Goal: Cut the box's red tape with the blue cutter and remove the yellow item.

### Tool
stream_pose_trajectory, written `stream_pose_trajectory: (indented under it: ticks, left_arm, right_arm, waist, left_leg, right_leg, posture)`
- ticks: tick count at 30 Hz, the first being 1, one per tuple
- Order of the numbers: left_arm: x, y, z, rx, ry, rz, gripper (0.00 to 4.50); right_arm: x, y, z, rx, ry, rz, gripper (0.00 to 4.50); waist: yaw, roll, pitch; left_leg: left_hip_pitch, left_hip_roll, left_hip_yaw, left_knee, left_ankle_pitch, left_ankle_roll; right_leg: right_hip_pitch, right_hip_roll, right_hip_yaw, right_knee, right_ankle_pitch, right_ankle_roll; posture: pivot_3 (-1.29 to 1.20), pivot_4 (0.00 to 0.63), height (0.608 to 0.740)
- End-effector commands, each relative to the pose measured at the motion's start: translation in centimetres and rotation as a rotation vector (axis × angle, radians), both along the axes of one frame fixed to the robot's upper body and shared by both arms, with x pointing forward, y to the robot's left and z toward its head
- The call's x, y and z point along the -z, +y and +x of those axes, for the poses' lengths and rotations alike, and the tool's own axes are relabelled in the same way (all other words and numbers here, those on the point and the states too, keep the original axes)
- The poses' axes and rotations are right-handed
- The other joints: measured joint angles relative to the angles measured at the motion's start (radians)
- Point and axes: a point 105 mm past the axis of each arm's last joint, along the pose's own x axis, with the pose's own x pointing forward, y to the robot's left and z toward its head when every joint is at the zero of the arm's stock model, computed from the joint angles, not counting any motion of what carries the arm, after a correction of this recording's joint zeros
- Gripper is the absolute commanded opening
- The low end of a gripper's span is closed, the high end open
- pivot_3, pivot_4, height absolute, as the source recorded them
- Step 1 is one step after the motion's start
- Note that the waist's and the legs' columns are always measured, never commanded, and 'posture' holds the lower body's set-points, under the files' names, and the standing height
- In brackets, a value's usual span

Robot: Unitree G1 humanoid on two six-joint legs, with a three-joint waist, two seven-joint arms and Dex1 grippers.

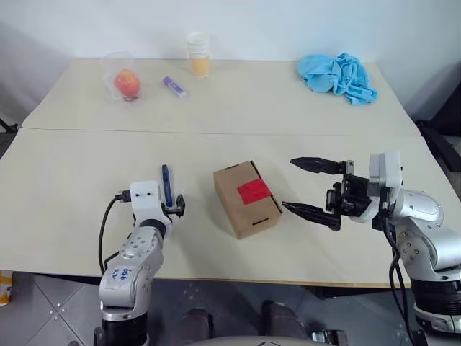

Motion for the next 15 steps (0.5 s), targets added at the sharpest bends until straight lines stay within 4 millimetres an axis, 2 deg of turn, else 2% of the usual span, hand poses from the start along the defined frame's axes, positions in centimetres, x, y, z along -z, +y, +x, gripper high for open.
stream_pose_trajectory:
  ticks: [1,7,10,15]
  left_arm:
    - [1.2,-0.1,0.4,-0.007,0.048,0.001,4.49]
    - [2.5,-0.1,0.0,-0.03,0.132,-0.016,4.49]
    - [2.8,0.1,-0.3,-0.035,0.151,-0.003,3.89]
    - [3.4,0.5,-0.7,-0.044,0.183,0.017,2.43]
  right_arm:
    - [-1.3,-0.3,-0.6,-0.007,-0.055,0.008,4.5]
    - [-1.1,-0.3,-0.8,-0.003,-0.055,0.012,4.5]
    - [-1.1,-0.3,-0.9,0.001,-0.054,0.014,4.5]
    - [-1.0,-0.3,-0.9,0.008,-0.053,0.022,4.5]
  waist:
    - [0.0,0.0,0.0]
    - [0.0,0.001,-0.001]
    - [-0.001,0.002,-0.001]
    - [-0.001,0.003,-0.002]
  left_leg:
    - [0.0,0.0,0.0,0.0,0.0,0.0]
    - [0.001,0.0,0.0,0.0,0.0,0.0]
    - [0.001,0.0,0.0,0.0,0.0,0.0]
    - [0.001,0.0,0.0,0.0,0.0,0.0]
  right_leg:
    - [0.0,0.0,0.0,0.0,0.0,0.0]
    - [0.001,0.0,0.0,0.0,0.0,0.0]
    - [0.001,0.0,0.0,0.0,0.0,0.0]
    - [0.001,0.0,0.0,0.0,0.0,0.0]
  posture:
    - [0.0,0.15,0.74]
    - [0.0,0.15,0.74]
    - [0.0,0.15,0.74]
    - [0.0,0.15,0.74]
